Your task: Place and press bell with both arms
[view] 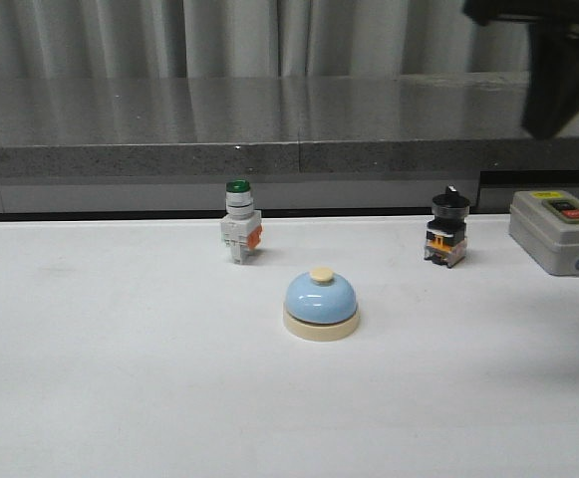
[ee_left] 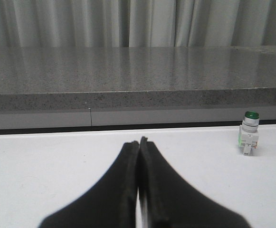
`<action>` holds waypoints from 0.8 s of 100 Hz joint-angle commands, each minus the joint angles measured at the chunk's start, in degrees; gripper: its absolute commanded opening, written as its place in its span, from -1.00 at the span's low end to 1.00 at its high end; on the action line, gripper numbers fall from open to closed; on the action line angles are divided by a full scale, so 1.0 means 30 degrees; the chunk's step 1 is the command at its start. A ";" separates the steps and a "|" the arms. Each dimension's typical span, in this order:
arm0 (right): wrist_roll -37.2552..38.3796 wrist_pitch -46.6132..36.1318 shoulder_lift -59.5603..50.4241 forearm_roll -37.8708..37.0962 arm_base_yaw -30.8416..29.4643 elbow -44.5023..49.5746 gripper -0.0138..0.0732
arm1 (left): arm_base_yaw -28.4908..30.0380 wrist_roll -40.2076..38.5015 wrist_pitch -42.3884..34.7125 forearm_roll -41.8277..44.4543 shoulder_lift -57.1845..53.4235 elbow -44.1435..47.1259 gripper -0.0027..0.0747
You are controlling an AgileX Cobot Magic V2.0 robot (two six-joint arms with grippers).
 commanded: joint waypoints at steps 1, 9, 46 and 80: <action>-0.0257 -0.0988 -0.2016 -0.0151 -0.1292 0.0841 -0.82 | 0.0001 -0.0189 -0.1482 -0.0115 -0.0598 0.0810 -0.98; -0.0257 -0.1166 -0.3252 -0.0151 -0.2262 0.2024 -0.82 | 0.0001 -0.0189 -0.1482 -0.0115 -0.0598 0.0810 -0.98; -0.0257 -0.4089 -0.9091 -0.0151 -0.4423 0.6837 -0.82 | 0.0001 -0.0189 -0.1482 -0.0115 -0.0598 0.0810 -0.98; -0.0257 -0.8860 -1.5265 -0.0151 -0.4423 1.1178 -0.82 | 0.0001 -0.0189 -0.1482 -0.0115 -0.0598 0.0810 -0.98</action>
